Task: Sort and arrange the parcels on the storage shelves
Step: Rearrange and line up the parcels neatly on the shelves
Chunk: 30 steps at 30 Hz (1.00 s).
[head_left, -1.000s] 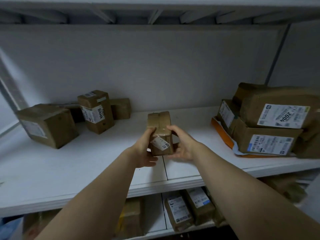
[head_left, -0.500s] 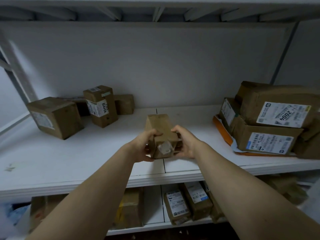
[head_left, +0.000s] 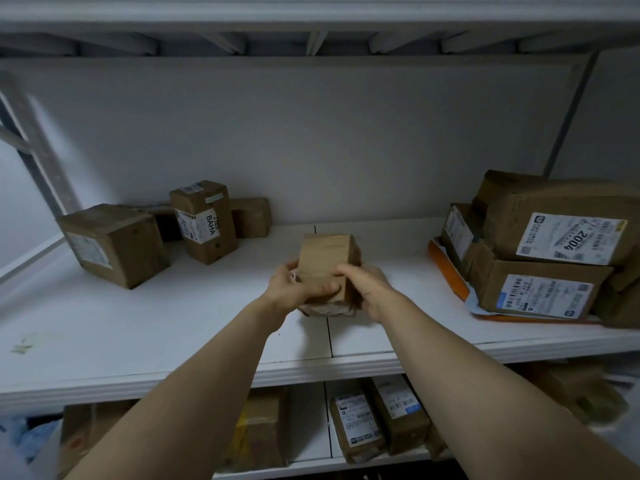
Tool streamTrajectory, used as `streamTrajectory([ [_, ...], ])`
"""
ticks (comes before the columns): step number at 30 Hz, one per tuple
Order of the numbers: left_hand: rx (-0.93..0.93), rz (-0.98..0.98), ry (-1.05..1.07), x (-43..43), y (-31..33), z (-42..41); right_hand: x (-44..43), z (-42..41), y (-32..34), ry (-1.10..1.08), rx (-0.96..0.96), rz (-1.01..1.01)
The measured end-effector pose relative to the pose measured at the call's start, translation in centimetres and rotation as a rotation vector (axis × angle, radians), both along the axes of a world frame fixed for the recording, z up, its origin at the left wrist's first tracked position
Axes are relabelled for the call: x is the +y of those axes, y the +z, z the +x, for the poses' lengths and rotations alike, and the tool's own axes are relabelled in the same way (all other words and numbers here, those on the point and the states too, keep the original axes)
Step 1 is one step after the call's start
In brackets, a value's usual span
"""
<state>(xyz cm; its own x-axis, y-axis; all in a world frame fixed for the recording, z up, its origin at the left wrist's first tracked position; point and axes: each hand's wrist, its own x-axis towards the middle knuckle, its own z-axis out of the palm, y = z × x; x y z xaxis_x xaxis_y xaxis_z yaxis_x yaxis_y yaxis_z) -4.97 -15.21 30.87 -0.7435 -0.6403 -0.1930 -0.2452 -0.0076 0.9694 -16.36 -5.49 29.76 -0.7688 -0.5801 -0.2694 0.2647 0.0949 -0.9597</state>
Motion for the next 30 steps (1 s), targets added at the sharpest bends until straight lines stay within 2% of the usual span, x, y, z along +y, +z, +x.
streamTrajectory([
  [5, -0.06, 0.175, -0.017, -0.2, 1.0, 0.3, 1.3, -0.5, 0.0, 0.029, -0.277, -0.135],
  [7, 0.02, 0.263, 0.003, -0.1, 1.2, 0.1, 1.2, -0.5, -0.2, 0.056, -0.317, -0.15],
  [10, 0.095, 0.363, 0.091, -0.3, 1.1, -0.4, 0.9, -0.7, -0.5, 0.007, -0.222, -0.074],
  [13, 0.073, 0.351, 0.106, -0.5, 0.9, -0.4, 0.7, -1.2, -0.8, -0.056, -0.032, -0.008],
  [17, 0.097, 0.314, 0.073, -0.5, 0.7, -0.3, 1.0, -1.3, -0.3, -0.068, 0.069, 0.04],
  [19, 0.114, 0.285, 0.046, -0.4, 0.4, -0.4, 1.4, -1.1, 0.2, 0.009, 0.052, 0.11],
  [23, 0.147, 0.306, 0.009, -0.2, 0.2, -0.5, 1.4, -1.3, 0.2, 0.179, -0.032, 0.061],
  [27, 0.162, 0.308, 0.026, -0.7, 0.3, -0.3, 1.6, -1.6, -0.3, 0.181, -0.061, 0.014],
  [30, 0.062, 0.276, 0.008, -1.0, 0.5, -0.1, 1.7, -1.2, -0.3, 0.148, -0.141, -0.07],
])
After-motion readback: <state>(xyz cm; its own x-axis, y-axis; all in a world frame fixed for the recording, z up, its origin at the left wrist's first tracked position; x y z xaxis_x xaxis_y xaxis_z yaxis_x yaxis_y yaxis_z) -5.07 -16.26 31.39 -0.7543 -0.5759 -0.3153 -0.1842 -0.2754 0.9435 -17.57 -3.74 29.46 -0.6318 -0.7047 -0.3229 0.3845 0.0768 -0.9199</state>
